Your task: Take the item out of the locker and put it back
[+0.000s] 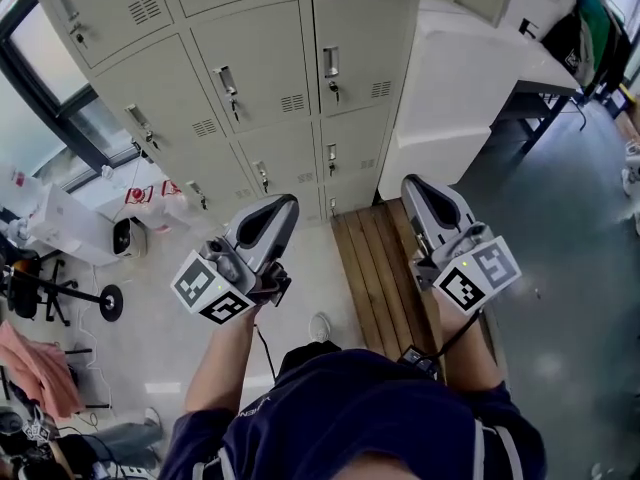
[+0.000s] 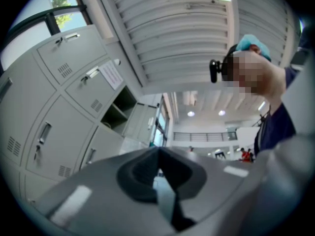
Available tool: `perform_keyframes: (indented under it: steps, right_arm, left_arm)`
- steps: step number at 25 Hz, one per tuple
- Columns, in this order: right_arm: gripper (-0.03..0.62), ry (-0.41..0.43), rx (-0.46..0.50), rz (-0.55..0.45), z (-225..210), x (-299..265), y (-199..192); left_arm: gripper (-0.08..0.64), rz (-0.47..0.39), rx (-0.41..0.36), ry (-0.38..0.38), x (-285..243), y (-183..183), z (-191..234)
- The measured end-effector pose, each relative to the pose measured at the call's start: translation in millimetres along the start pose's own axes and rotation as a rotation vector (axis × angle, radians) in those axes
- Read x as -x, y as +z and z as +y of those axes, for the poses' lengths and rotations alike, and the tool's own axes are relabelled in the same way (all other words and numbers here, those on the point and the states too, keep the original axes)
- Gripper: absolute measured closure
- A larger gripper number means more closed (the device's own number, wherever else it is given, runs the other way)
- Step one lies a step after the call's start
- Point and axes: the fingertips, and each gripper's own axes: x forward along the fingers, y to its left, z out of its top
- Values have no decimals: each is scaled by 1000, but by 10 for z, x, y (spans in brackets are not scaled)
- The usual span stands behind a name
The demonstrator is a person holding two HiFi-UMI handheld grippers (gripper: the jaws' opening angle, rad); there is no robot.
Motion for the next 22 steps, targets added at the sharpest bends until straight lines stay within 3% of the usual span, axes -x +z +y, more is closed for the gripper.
perform_keyframes:
  steps: [7,22]
  right_arm:
    - [586,-47,19,-13,-100,-559,21]
    - [586,-68,53,-39,-483,-1272,75]
  left_arm:
    - [557,9,-6,-42,-77,169,570]
    - [557,12,-19,-80,-432,286,1304]
